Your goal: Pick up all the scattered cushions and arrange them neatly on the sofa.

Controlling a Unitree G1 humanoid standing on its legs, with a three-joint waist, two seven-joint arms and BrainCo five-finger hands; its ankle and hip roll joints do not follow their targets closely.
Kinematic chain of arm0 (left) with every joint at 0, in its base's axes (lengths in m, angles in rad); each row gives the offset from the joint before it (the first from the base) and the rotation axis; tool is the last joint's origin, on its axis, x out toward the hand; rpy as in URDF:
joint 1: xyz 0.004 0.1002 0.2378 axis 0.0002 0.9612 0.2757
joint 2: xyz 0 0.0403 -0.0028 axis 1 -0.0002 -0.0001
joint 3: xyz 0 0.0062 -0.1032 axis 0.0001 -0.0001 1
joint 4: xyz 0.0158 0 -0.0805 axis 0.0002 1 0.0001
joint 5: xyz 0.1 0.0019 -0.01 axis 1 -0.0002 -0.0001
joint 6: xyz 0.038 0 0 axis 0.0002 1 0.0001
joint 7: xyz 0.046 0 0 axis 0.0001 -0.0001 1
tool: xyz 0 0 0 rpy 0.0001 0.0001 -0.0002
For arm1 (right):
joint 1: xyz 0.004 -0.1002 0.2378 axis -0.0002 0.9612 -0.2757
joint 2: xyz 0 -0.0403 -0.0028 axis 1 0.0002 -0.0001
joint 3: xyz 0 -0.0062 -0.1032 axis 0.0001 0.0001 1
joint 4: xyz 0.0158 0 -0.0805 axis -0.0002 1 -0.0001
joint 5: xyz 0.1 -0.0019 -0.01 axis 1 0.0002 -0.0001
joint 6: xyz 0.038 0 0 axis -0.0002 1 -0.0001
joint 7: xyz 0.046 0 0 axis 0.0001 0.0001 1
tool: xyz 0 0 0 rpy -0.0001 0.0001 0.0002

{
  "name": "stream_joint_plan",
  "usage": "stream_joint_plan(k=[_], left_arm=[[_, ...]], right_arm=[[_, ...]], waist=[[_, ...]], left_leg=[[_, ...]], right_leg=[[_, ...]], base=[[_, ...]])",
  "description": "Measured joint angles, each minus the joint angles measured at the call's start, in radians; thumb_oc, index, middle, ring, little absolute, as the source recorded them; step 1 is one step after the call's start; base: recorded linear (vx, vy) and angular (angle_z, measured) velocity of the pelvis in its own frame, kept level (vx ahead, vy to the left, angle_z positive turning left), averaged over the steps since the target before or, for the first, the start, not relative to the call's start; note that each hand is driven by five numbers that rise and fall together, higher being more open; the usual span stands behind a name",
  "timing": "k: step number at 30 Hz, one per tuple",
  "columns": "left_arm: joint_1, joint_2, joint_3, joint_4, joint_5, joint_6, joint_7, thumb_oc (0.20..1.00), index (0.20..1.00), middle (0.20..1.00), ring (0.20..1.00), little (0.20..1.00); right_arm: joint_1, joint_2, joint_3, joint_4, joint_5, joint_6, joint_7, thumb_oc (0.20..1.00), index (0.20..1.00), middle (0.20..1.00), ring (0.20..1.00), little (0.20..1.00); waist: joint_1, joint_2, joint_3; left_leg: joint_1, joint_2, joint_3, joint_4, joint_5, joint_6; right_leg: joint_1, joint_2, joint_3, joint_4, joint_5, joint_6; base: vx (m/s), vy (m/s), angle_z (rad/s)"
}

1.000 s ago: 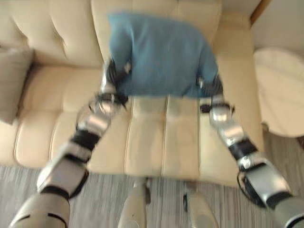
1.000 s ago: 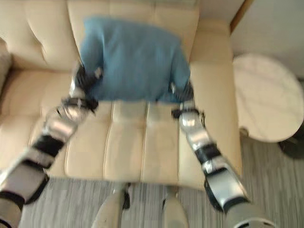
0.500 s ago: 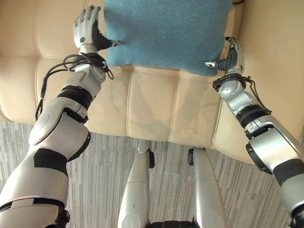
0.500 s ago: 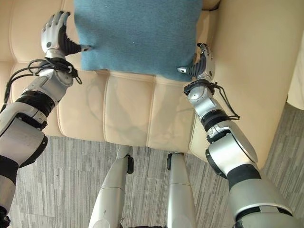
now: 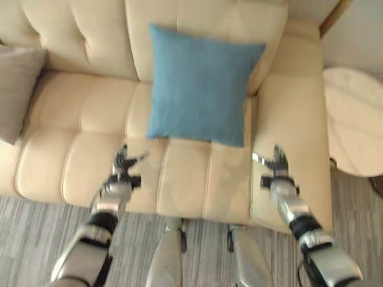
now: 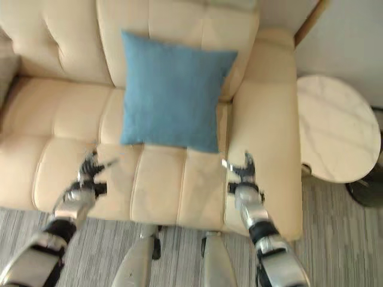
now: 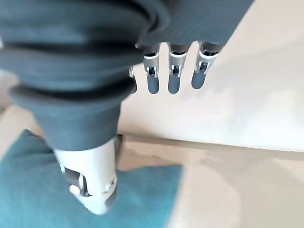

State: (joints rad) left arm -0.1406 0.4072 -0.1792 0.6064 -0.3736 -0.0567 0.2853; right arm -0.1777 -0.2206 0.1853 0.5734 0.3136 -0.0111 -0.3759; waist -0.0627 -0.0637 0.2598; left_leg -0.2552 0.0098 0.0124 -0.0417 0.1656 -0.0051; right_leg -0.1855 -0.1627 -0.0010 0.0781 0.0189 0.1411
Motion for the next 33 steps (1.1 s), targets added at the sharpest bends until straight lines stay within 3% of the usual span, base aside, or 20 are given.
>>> stream_joint_plan(k=[3, 8, 10, 13, 14, 15, 16, 18, 20, 21, 22, 23, 24, 25, 27, 28, 29, 30, 32, 33], left_arm=[[0.107, -0.04, -0.007, 0.038, 0.001, 0.02, -0.034, 1.0, 1.0, 1.0, 1.0, 1.0], [0.109, -0.051, 0.006, 0.035, 0.049, 0.028, -0.089, 1.0, 1.0, 1.0, 1.0, 1.0], [0.14, -0.059, -0.013, -0.004, 0.083, 0.051, -0.112, 1.0, 1.0, 1.0, 1.0, 1.0], [0.161, -0.046, -0.013, -0.077, 0.133, 0.062, -0.155, 1.0, 1.0, 1.0, 1.0, 1.0], [0.113, -0.043, -0.01, -0.073, 0.153, 0.064, -0.16, 1.0, 1.0, 1.0, 1.0, 1.0], [0.095, -0.048, -0.013, -0.092, 0.158, 0.063, -0.166, 1.0, 1.0, 1.0, 1.0, 1.0], [0.152, -0.052, 0.009, -0.143, 0.159, 0.062, -0.172, 1.0, 1.0, 1.0, 1.0, 1.0], [0.192, -0.055, 0.029, -0.151, 0.159, 0.067, -0.177, 1.0, 1.0, 1.0, 1.0, 1.0], [0.216, -0.057, 0.047, -0.128, 0.158, 0.076, -0.177, 1.0, 1.0, 1.0, 1.0, 1.0], [0.216, -0.077, 0.053, -0.112, 0.158, 0.084, -0.177, 1.0, 1.0, 1.0, 1.0, 1.0], [0.216, -0.079, 0.057, -0.112, 0.158, 0.084, -0.178, 1.0, 1.0, 1.0, 1.0, 1.0], [0.22, -0.08, 0.063, -0.105, 0.158, 0.086, -0.177, 1.0, 1.0, 1.0, 1.0, 1.0], [0.224, -0.078, 0.064, -0.086, 0.158, 0.092, -0.177, 1.0, 1.0, 1.0, 1.0, 1.0], [0.224, -0.082, 0.066, -0.084, 0.157, 0.09, -0.176, 1.0, 1.0, 1.0, 1.0, 1.0], [0.205, -0.102, 0.062, -0.088, 0.156, 0.086, -0.171, 1.0, 1.0, 1.0, 1.0, 1.0], [0.189, -0.099, 0.062, -0.098, 0.154, 0.081, -0.166, 1.0, 1.0, 1.0, 1.0, 1.0], [0.175, -0.096, 0.06, -0.1, 0.154, 0.081, -0.166, 1.0, 1.0, 1.0, 1.0, 1.0], [0.159, -0.098, 0.06, -0.093, 0.154, 0.081, -0.165, 1.0, 1.0, 1.0, 1.0, 1.0], [0.162, -0.082, 0.063, -0.086, 0.153, 0.085, -0.164, 1.0, 1.0, 1.0, 1.0, 1.0], [0.161, -0.083, 0.064, -0.082, 0.152, 0.085, -0.163, 1.0, 1.0, 1.0, 1.0, 1.0]], right_arm=[[0.084, 0.016, 0.003, 0.046, -0.017, 0.007, 0.068, 1.0, 1.0, 1.0, 1.0, 1.0], [0.134, 0.004, -0.006, 0.049, -0.076, 0.037, 0.171, 1.0, 1.0, 1.0, 1.0, 1.0], [0.233, -0.002, -0.017, 0.036, -0.087, 0.043, 0.192, 1.0, 1.0, 1.0, 1.0, 1.0], [0.297, -0.021, -0.037, 0.01, -0.143, 0.056, 0.217, 1.0, 1.0, 1.0, 1.0, 1.0], [0.256, -0.013, -0.035, 0.015, -0.146, 0.06, 0.219, 1.0, 1.0, 1.0, 1.0, 1.0], [0.23, -0.017, -0.04, 0.017, -0.146, 0.061, 0.219, 1.0, 1.0, 1.0, 1.0, 1.0], [0.216, -0.021, -0.035, -0.025, -0.146, 0.056, 0.222, 1.0, 1.0, 1.0, 1.0, 1.0], [0.215, -0.025, -0.035, -0.054, -0.146, 0.054, 0.229, 1.0, 1.0, 1.0, 1.0, 1.0], [0.193, -0.024, -0.031, -0.049, -0.146, 0.055, 0.231, 1.0, 1.0, 1.0, 1.0, 1.0], [0.175, -0.037, -0.03, -0.036, -0.146, 0.056, 0.233, 1.0, 1.0, 1.0, 1.0, 1.0], [0.173, -0.048, -0.018, -0.029, -0.146, 0.058, 0.233, 1.0, 1.0, 1.0, 1.0, 1.0], [0.176, -0.05, -0.004, -0.028, -0.146, 0.061, 0.232, 1.0, 1.0, 1.0, 1.0, 1.0], [0.186, -0.048, 0.008, -0.033, -0.146, 0.06, 0.232, 1.0, 1.0, 1.0, 1.0, 1.0], [0.198, -0.055, 0.021, -0.04, -0.145, 0.06, 0.229, 1.0, 1.0, 1.0, 1.0, 1.0], [0.194, -0.084, 0.043, -0.041, -0.144, 0.057, 0.219, 1.0, 1.0, 1.0, 1.0, 1.0], [0.187, -0.077, 0.048, -0.027, -0.143, 0.057, 0.217, 1.0, 1.0, 1.0, 1.0, 1.0], [0.185, -0.072, 0.05, -0.03, -0.141, 0.059, 0.217, 1.0, 1.0, 1.0, 1.0, 1.0], [0.178, -0.069, 0.051, -0.032, -0.139, 0.057, 0.216, 1.0, 1.0, 1.0, 1.0, 1.0], [0.14, -0.053, 0.052, -0.041, -0.139, 0.057, 0.218, 1.0, 1.0, 1.0, 1.0, 1.0], [0.13, -0.056, 0.051, -0.046, -0.139, 0.057, 0.219, 1.0, 1.0, 1.0, 1.0, 1.0]], waist=[[0.0, -0.006, -0.113], [-0.013, -0.011, -0.19], [-0.03, -0.037, -0.225], [-0.049, -0.035, -0.169], [-0.055, -0.007, -0.144], [-0.054, 0.023, -0.122], [-0.04, 0.069, -0.101], [0.005, 0.07, -0.092], [0.04, 0.069, -0.088], [0.047, 0.109, -0.076], [0.047, 0.111, -0.067], [0.056, 0.098, -0.065], [0.06, 0.076, -0.069], [0.069, 0.055, -0.09], [0.043, 0.089, -0.083], [0.047, 0.082, -0.069], [0.049, 0.052, -0.07], [0.04, 0.035, -0.067], [0.049, -0.008, -0.049], [0.045, -0.01, -0.047]], left_leg=[[0.052, -0.015, 0.004, -0.038, -0.008, 0.005], [0.144, -0.013, 0.05, -0.047, -0.037, 0.009], [0.159, -0.023, 0.077, -0.039, -0.042, 0.013], [0.203, -0.037, 0.169, -0.043, -0.052, 0.046], [0.149, -0.022, 0.203, -0.037, -0.031, 0.095], [0.131, -0.001, 0.217, -0.045, -0.018, 0.111], [0.105, 0.028, 0.268, -0.035, 0.02, 0.137], [0.107, 0.033, 0.313, -0.037, 0.033, 0.106], [0.084, 0.03, 0.33, -0.04, 0.039, 0.088], [0.069, 0.055, 0.316, -0.034, 0.004, 0.034], [0.018, 0.081, 0.301, 0.008, -0.012, -0.009], [0.001, 0.084, 0.299, 0.056, -0.003, -0.011], [-0.012, 0.091, 0.299, 0.125, -0.012, -0.001], [-0.009, 0.102, 0.293, 0.222, -0.093, -0.037], [0.007, 0.123, 0.24, 0.128, 0.003, -0.012], [0.009, 0.119, 0.22, 0.095, 0.045, -0.052], [0.013, 0.099, 0.194, 0.065, 0.085, -0.082], [0.027, 0.081, 0.112, 0.004, 0.141, -0.143], [0.048, 0.075, 0.114, 0.131, -0.015, -0.07], [0.075, 0.083, 0.112, 0.18, -0.068, -0.084]], right_leg=[[0.066, -0.011, -0.001, -0.065, 0.01, 0.006], [0.164, -0.018, 0.01, -0.124, 0.035, 0.01], [0.152, -0.028, 0.033, -0.119, 0.03, 0.001], [0.083, -0.035, 0.045, -0.008, 0.105, 0.052], [0.026, -0.027, -0.064, -0.023, 0.156, 0.05], [0.0, 0.0, -0.113, 0.079, 0.048, 0.029], [0.015, 0.036, -0.169, 0.357, -0.131, -0.009], [0.069, 0.065, -0.16, 0.411, -0.227, -0.026], [0.159, 0.079, -0.154, 0.259, -0.303, -0.06], [0.163, 0.127, -0.154, 0.215, -0.291, -0.092], [0.147, 0.164, -0.13, 0.179, -0.283, -0.142], [0.144, 0.148, -0.147, 0.172, -0.219, -0.168], [0.141, 0.136, -0.144, 0.173, -0.209, -0.183], [0.136, 0.139, -0.137, 0.141, -0.185, -0.146], [0.104, 0.196, -0.132, 0.149, -0.19, -0.155], [0.085, 0.215, -0.134, 0.159, -0.201, -0.171], [0.084, 0.206, -0.133, 0.15, -0.152, -0.192], [0.065, 0.172, -0.174, 0.162, -0.13, -0.231], [0.078, 0.122, -0.162, 0.117, -0.082, -0.225], [0.093, 0.105, -0.165, 0.088, -0.053, -0.21]], base=[[0.1, 0.155, -0.02], [0.04, 0.182, -0.24], [-0.12, 0.28, -0.36], [-0.29, 0.145, -1.08], [-0.33, 0.078, -1.11], [-0.34, -0.027, -1.03], [-0.38, -0.092, -0.62], [-0.22, -0.088, -0.73], [-0.14, -0.119, -0.56], [-0.23, -0.25, -0.12], [-0.12, -0.143, 0.0], [-0.2, -0.201, -0.07], [-0.35, -0.173, -0.39], [-0.44, -0.186, -0.29], [-0.3, -0.088, 0.2], [-0.2, -0.038, 0.51], [-0.26, -0.039, 0.62], [-0.17, -0.008, 0.5], [-0.1, 0.006, 0.3], [-0.04, 0.029, 0.26]])
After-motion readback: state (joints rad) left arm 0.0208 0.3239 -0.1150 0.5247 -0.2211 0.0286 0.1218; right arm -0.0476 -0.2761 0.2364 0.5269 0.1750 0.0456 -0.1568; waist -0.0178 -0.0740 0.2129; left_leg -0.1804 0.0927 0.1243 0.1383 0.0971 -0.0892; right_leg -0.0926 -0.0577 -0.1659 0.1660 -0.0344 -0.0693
